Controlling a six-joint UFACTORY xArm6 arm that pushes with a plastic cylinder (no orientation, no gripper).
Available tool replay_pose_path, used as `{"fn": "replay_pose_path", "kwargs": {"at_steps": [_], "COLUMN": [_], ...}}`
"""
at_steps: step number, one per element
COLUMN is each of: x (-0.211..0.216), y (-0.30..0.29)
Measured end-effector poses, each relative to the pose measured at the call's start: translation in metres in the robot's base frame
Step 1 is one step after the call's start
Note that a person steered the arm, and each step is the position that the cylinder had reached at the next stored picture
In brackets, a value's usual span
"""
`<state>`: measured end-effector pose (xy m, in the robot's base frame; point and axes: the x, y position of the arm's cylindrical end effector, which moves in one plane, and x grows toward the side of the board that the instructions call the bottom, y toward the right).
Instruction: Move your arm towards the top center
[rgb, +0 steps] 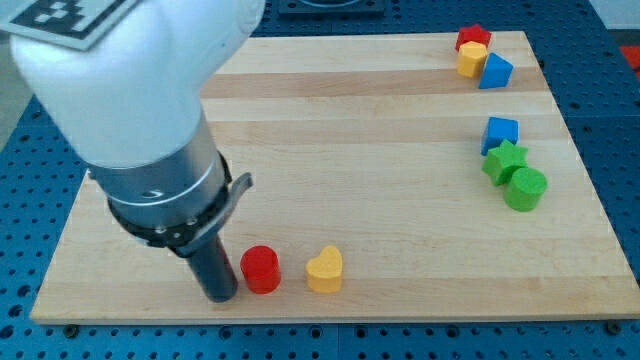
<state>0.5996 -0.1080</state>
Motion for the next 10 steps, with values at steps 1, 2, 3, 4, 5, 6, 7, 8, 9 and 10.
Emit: {"fn": "replay_pose_path", "kwargs": {"at_steps": [1, 2, 3, 4, 5, 6, 7, 8, 9, 10], "x": [-0.001, -0.002, -0.002, -0.002, -0.017, -0.078, -0.136, -0.142, -0.159, -0.234], "y": [0.02, 0.025, 0.012, 0.008, -0.025, -0.063, -0.07, -0.07, -0.07, -0.058]}}
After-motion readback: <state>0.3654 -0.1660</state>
